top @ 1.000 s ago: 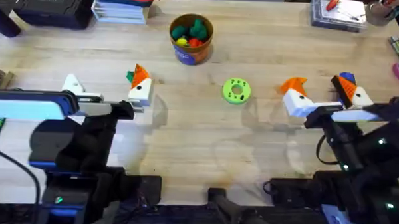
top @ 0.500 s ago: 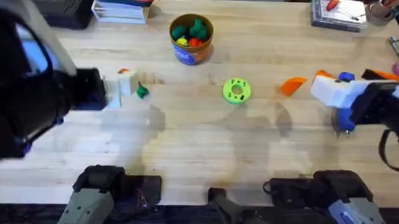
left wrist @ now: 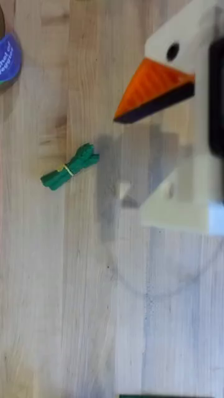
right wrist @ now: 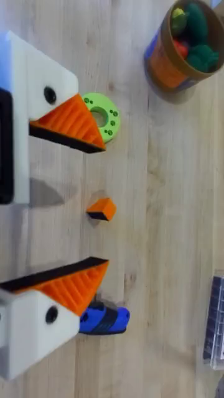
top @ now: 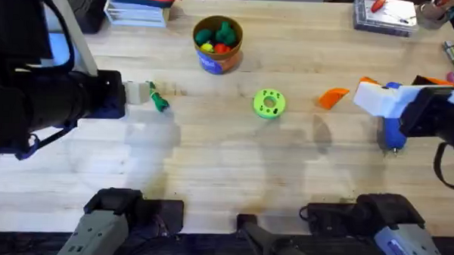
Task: Pick up the gripper from the table and insert it into the empty holder that is missing its gripper. Then pick up a screw, insert it into the mounting hole, and use the screwdriver to tighten it. Finally, clean up the table by picking up the vegetable and placing it into the bucket.
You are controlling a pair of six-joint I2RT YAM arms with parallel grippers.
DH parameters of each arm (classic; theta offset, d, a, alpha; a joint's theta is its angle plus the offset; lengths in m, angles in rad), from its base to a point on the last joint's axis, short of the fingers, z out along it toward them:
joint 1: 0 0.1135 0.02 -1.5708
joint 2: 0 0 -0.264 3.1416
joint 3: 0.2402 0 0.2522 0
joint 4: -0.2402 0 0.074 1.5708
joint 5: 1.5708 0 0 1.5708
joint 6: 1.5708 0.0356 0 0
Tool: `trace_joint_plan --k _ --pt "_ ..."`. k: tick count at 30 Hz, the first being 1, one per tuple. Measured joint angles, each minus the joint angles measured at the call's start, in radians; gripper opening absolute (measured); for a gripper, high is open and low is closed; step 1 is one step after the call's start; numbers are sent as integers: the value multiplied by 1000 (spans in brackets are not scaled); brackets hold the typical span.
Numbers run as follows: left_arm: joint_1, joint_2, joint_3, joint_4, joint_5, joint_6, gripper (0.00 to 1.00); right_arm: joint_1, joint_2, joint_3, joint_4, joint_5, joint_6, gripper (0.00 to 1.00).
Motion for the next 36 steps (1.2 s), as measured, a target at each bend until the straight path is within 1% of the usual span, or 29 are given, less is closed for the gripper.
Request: trace_joint_plan --k 1,2,3,4,5,7,10,12,15,19,21,22,23,25,26,28,31,33,36 --pt "0 0 0 1 0 0 704 0 0 0 0 0 0 993" --pt "0 0 0 3 1 0 877 0 0 0 0 0 0 993" --pt "0 0 0 9 9 -7 954 0 0 0 0 0 0 993" --pt "0 0 0 23 23 -6 978 0 0 0 0 0 0 993" --pt "0 0 0 41 42 -7 982 0 0 0 0 0 0 993" --pt "0 0 0 124 117 -8 985 0 0 0 0 0 0 994" --pt "0 0 0 302 276 -8 985 0 0 0 0 0 0 994" --pt "0 0 1 367 362 -8 985 0 0 0 0 0 0 994" --pt "0 0 2 371 439 -8 985 0 0 0 0 0 0 994" --pt "-2 0 2 384 492 -8 985 0 0 0 0 0 0 994" --pt "-15 8 -1 406 517 -1 985 0 0 0 0 0 0 992" --pt "-28 13 -8 440 531 11 985 0 0 0 0 0 0 994" --pt "-47 15 -23 497 544 25 985 0 0 0 0 0 0 994" --pt "-91 13 -80 613 561 44 985 0 0 0 0 0 0 994" --pt "-112 4 -120 672 567 48 985 0 0 0 0 0 0 994" --pt "-158 -43 -237 802 577 51 985 0 0 0 0 0 0 994" --pt "-224 -163 -428 988 583 54 985 0 0 0 0 0 0 994" --pt "-275 -255 -541 1071 584 57 985 0 0 0 0 0 0 994" --pt "-351 -386 -676 1128 573 45 985 0 0 0 0 0 0 994"
